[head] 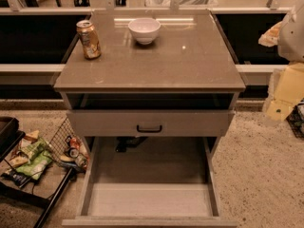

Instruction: Close middle drawer

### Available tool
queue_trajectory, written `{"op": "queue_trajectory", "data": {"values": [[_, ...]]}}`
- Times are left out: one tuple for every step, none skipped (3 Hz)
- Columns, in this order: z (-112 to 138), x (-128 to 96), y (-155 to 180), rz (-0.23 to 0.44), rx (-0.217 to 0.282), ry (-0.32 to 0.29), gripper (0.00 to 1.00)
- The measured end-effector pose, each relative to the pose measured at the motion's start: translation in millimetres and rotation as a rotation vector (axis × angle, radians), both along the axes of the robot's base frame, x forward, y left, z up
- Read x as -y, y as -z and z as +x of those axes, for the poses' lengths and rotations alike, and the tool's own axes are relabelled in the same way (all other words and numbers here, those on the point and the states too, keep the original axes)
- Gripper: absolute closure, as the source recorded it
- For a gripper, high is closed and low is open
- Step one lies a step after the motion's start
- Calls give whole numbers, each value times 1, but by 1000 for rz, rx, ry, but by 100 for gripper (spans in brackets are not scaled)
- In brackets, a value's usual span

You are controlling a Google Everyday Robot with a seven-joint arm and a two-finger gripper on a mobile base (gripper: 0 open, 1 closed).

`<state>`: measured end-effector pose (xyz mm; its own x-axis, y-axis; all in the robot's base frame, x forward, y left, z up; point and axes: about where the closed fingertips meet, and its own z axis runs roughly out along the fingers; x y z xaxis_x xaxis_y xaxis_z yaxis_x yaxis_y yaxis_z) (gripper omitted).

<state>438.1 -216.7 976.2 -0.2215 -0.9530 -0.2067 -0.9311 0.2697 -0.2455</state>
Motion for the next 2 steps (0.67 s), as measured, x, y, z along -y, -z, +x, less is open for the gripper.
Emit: {"op": "queue_trajectory", "data": {"values": [[0, 1, -1, -9, 6, 8, 0], [-20, 11, 23, -8, -16, 34, 0]]}}
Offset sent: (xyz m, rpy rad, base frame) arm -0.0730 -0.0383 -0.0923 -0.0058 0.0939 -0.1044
